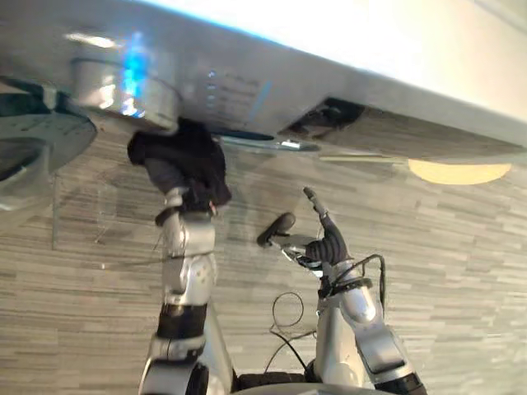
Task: Pick up the laundry basket with both hands and put the clothes into the washing machine.
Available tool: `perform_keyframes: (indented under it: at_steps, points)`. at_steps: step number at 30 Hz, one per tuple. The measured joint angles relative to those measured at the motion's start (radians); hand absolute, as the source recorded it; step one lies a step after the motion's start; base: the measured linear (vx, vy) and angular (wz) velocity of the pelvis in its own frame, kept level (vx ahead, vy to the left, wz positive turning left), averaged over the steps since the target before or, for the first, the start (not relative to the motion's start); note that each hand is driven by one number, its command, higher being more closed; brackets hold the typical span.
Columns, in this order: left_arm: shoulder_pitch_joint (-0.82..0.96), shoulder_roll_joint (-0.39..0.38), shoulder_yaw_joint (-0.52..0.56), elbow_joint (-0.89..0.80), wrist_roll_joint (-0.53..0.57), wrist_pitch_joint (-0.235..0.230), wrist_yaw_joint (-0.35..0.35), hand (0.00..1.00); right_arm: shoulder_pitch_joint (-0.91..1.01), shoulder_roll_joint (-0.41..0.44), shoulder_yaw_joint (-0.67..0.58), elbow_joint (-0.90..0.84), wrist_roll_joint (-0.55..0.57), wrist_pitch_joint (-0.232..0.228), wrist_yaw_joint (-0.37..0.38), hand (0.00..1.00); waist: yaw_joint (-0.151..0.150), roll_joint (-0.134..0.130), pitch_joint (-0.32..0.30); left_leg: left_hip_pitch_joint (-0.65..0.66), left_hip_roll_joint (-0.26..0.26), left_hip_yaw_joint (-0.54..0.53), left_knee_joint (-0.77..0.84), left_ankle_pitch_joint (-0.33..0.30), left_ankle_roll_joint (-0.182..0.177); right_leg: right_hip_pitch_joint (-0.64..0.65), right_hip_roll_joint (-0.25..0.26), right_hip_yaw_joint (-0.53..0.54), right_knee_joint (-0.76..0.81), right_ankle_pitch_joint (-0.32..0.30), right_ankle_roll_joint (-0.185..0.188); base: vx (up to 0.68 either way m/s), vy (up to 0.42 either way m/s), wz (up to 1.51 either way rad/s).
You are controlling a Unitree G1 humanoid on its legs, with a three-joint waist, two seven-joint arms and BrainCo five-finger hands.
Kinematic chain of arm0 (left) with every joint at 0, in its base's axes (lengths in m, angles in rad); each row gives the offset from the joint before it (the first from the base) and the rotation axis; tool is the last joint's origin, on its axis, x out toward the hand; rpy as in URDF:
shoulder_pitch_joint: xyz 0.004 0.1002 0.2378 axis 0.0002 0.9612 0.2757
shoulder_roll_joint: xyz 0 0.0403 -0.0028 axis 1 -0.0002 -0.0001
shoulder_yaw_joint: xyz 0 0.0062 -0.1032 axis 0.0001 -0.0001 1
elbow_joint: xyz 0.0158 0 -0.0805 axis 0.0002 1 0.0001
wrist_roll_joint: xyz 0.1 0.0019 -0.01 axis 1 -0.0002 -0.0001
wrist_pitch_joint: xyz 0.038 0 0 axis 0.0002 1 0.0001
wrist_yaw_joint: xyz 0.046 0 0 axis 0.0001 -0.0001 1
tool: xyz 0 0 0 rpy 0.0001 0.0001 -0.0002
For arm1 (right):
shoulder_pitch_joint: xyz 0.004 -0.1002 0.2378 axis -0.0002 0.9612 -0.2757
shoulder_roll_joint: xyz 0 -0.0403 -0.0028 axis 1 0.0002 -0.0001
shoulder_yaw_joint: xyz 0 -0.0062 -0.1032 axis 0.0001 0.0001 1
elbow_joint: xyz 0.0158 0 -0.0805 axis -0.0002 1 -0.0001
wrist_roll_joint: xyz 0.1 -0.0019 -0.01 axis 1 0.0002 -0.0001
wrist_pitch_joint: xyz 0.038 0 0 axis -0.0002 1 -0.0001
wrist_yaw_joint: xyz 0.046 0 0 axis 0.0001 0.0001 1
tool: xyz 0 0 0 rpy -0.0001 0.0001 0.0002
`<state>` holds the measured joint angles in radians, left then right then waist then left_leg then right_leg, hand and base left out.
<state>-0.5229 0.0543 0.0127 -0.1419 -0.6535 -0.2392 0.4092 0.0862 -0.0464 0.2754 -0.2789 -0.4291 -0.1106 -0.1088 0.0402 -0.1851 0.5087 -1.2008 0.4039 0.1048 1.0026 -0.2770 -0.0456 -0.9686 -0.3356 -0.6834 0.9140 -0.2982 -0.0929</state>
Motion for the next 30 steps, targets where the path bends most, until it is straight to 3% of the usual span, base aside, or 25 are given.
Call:
perform_keyframes:
  at_steps: [3, 5, 9, 13, 16, 19, 20, 22, 23, 24, 25, 26, 27, 29, 30]
  points:
    - [-0.154, 0.060, 0.003, 0.042, 0.000, -0.005, 0.048, 1.00, 0.014, -0.001, 0.001, -0.071, 0.009, -0.008, -0.006, 0.00, -0.024, 0.002, 0.002, -0.060, 0.011, -0.009, 0.022, -0.001, 0.001, -0.048, 0.003, -0.005, 0.008, 0.001, -0.002, 0.02, 0.030, -0.13]
    - [-0.266, 0.113, 0.006, 0.080, -0.001, -0.010, 0.089, 1.00, 0.062, -0.004, 0.002, -0.124, 0.011, -0.039, -0.010, 0.00, -0.034, 0.003, 0.002, -0.090, 0.019, -0.010, 0.030, -0.002, 0.002, -0.077, 0.008, -0.003, 0.008, 0.002, -0.004, 0.01, 0.010, -0.16]
    - [-0.382, 0.193, 0.024, 0.089, -0.003, -0.026, 0.142, 1.00, 0.129, -0.049, 0.027, -0.145, 0.018, -0.062, -0.019, 0.00, -0.038, 0.001, -0.015, -0.107, 0.041, -0.019, 0.015, -0.016, -0.001, -0.087, 0.049, -0.010, -0.040, 0.015, -0.015, -0.04, -0.018, -0.22]
    - [-0.505, 0.363, 0.015, 0.098, -0.012, -0.034, 0.207, 1.00, 0.174, -0.083, 0.061, -0.145, 0.018, -0.072, 0.004, 0.00, -0.058, 0.003, -0.064, -0.153, 0.051, -0.016, -0.004, -0.015, -0.001, -0.124, 0.076, -0.017, -0.097, 0.049, -0.005, -0.08, 0.012, -0.17]
    - [-0.600, 0.504, -0.068, 0.183, -0.073, -0.016, 0.213, 1.00, 0.192, -0.106, 0.095, -0.127, 0.018, -0.078, 0.028, 0.00, -0.068, 0.003, -0.073, -0.155, 0.052, 0.001, -0.026, -0.014, -0.002, -0.135, 0.092, -0.012, -0.146, 0.084, -0.003, -0.08, 0.031, -0.12]
    - [-0.725, 0.584, -0.203, 0.273, -0.135, 0.005, 0.183, 1.00, 0.197, -0.136, 0.114, -0.082, 0.017, -0.075, 0.056, 0.00, -0.078, 0.003, -0.081, -0.154, 0.050, 0.025, -0.066, 0.011, 0.008, -0.134, 0.105, -0.012, -0.208, 0.121, -0.009, -0.06, 0.037, -0.08]
    - [-0.743, 0.606, -0.235, 0.290, -0.136, 0.005, 0.176, 1.00, 0.199, -0.140, 0.115, -0.073, 0.017, -0.073, 0.060, 0.00, -0.077, 0.003, -0.081, -0.152, 0.050, 0.029, -0.073, 0.017, 0.010, -0.134, 0.107, -0.011, -0.218, 0.128, -0.011, -0.05, 0.022, -0.03]
    - [-0.865, 0.707, -0.403, 0.402, -0.111, 0.045, 0.181, 1.00, 0.205, -0.154, 0.109, -0.063, 0.017, -0.060, 0.072, 0.00, -0.072, 0.002, -0.082, -0.144, 0.050, 0.047, -0.089, 0.033, 0.018, -0.136, 0.112, -0.004, -0.235, 0.139, -0.011, -0.02, 0.003, -0.01]
    - [-0.882, 0.718, -0.421, 0.417, -0.097, 0.053, 0.182, 1.00, 0.207, -0.155, 0.106, -0.064, 0.017, -0.059, 0.073, 0.00, -0.071, 0.001, -0.083, -0.144, 0.051, 0.047, -0.089, 0.034, 0.020, -0.136, 0.113, -0.003, -0.236, 0.141, -0.012, -0.01, -0.010, -0.09]
    - [-0.927, 0.749, -0.471, 0.449, -0.014, 0.080, 0.186, 1.00, 0.221, -0.155, 0.090, -0.074, 0.017, -0.059, 0.073, 0.00, -0.066, -0.003, -0.085, -0.144, 0.059, 0.051, -0.086, 0.036, 0.023, -0.139, 0.118, 0.000, -0.238, 0.150, -0.019, 0.00, -0.015, -0.20]
    - [-0.929, 0.768, -0.487, 0.450, 0.064, 0.087, 0.192, 1.00, 0.241, -0.154, 0.071, -0.094, 0.019, -0.059, 0.078, 0.00, -0.060, -0.025, -0.100, -0.144, 0.067, 0.072, -0.090, 0.035, 0.023, -0.161, 0.123, 0.014, -0.243, 0.154, -0.008, -0.01, -0.022, -0.19]
    - [-0.929, 0.768, -0.487, 0.450, 0.064, 0.087, 0.192, 1.00, 0.241, -0.154, 0.071, -0.094, 0.019, -0.059, 0.078, 0.00, -0.060, -0.025, -0.100, -0.144, 0.067, 0.072, -0.090, 0.035, 0.023, -0.161, 0.123, 0.014, -0.243, 0.154, -0.008, 0.00, -0.038, -0.32]
    - [-0.942, 0.800, -0.522, 0.461, 0.285, 0.144, 0.219, 1.00, 0.264, -0.157, 0.011, -0.126, 0.037, -0.072, 0.094, 0.00, -0.055, -0.053, -0.120, -0.142, 0.074, 0.098, -0.102, 0.035, 0.024, -0.178, 0.127, 0.030, -0.256, 0.164, 0.004, 0.00, -0.034, -0.21]
    - [-0.951, 0.839, -0.597, 0.466, 0.560, 0.202, 0.194, 1.00, 0.274, -0.154, -0.051, -0.140, 0.061, -0.089, 0.092, 0.00, -0.055, -0.054, -0.120, -0.143, 0.079, 0.104, -0.094, 0.033, 0.027, -0.179, 0.129, 0.032, -0.256, 0.166, 0.006, 0.02, -0.022, -0.16]
    - [-0.950, 0.840, -0.600, 0.467, 0.641, 0.217, 0.164, 1.00, 0.274, -0.152, -0.062, -0.139, 0.066, -0.098, 0.092, 0.00, -0.054, -0.054, -0.121, -0.143, 0.079, 0.106, -0.095, 0.032, 0.028, -0.181, 0.128, 0.034, -0.256, 0.166, 0.007, 0.03, -0.014, -0.07]
